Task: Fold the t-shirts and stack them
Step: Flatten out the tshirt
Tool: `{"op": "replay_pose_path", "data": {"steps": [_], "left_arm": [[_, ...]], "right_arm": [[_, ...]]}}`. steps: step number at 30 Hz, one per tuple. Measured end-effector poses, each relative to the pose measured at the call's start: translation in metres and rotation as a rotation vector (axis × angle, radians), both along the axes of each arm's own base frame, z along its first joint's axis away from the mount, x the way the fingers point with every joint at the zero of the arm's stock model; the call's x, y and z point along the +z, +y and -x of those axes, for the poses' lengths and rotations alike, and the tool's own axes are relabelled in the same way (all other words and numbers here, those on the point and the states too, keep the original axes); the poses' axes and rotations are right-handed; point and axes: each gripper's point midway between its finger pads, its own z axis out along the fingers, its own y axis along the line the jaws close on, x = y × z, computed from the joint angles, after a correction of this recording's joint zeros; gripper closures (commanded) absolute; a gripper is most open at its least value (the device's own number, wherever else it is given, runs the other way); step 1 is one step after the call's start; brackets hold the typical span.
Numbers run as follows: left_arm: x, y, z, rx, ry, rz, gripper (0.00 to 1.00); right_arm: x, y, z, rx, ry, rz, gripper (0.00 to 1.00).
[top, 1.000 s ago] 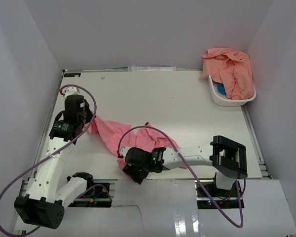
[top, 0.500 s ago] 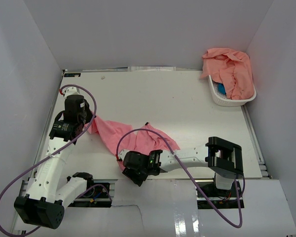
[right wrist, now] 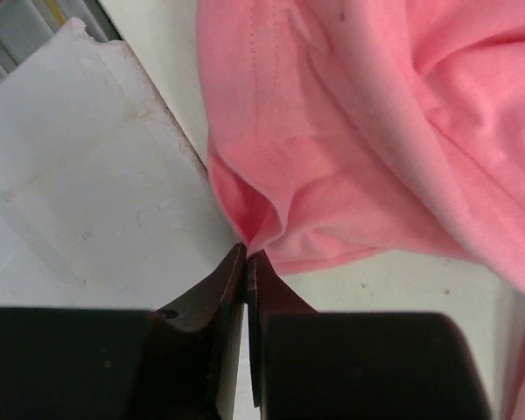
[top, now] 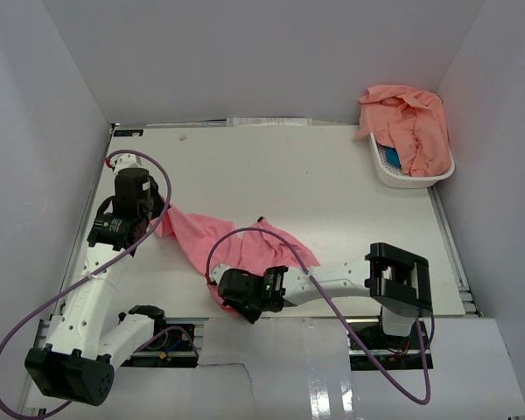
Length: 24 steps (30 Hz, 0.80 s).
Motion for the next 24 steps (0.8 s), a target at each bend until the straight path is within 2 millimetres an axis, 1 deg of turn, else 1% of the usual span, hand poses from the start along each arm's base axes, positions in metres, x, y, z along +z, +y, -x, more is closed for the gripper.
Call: {"op": "replay_pose_path", "data": {"steps": [3, 5, 7, 8, 10, 13, 14, 15, 17, 18, 20, 22, 24], "left_arm": [[0.0, 0.0, 0.0, 0.0, 0.001, 0.0, 1.0], [-0.002, -0.001, -0.002, 0.0, 0.005, 0.0, 1.0], [-0.004, -0.002, -0.005, -0.003, 0.012, 0.0, 1.0], [-0.006, -0.002, -0.008, -0.004, 0.015, 0.001, 1.0], [-0.012, -0.004, -0.013, -0.007, 0.03, 0.0, 1.0], [-0.02, -0.007, -0.025, -0.013, 0.065, -0.002, 1.0], [-0.02, -0.009, -0.03, -0.017, 0.076, -0.001, 1.0], [-0.019, -0.012, -0.038, -0.024, 0.083, 0.004, 1.0], [-0.015, -0.018, -0.053, -0.036, 0.087, 0.013, 1.0], [-0.011, -0.021, -0.061, -0.046, 0.086, 0.021, 1.0], [0.004, -0.028, -0.08, -0.061, 0.058, 0.037, 1.0], [0.026, -0.035, -0.096, -0.08, 0.006, 0.06, 1.0], [0.055, -0.041, -0.106, -0.098, -0.068, 0.085, 1.0]], "right_arm": [[0.006, -0.004, -0.01, -0.027, -0.038, 0.006, 0.92], [0.019, -0.01, -0.021, -0.055, -0.051, -0.001, 0.92], [0.042, -0.018, -0.051, -0.125, -0.065, -0.044, 0.92], [0.058, -0.024, -0.075, -0.185, -0.082, -0.081, 0.92], [0.094, -0.043, -0.13, -0.327, -0.135, -0.163, 0.92], [0.152, -0.086, -0.215, -0.547, -0.25, -0.263, 0.92], [0.172, -0.101, -0.241, -0.611, -0.296, -0.291, 0.92], [0.19, -0.113, -0.26, -0.656, -0.333, -0.311, 0.92], [0.227, -0.128, -0.289, -0.71, -0.409, -0.353, 0.92], [0.244, -0.131, -0.298, -0.717, -0.441, -0.374, 0.92], [0.277, -0.133, -0.312, -0.716, -0.496, -0.409, 0.92], [0.314, -0.13, -0.323, -0.702, -0.554, -0.454, 0.92], [0.351, -0.126, -0.329, -0.684, -0.608, -0.504, 0.92]]}}
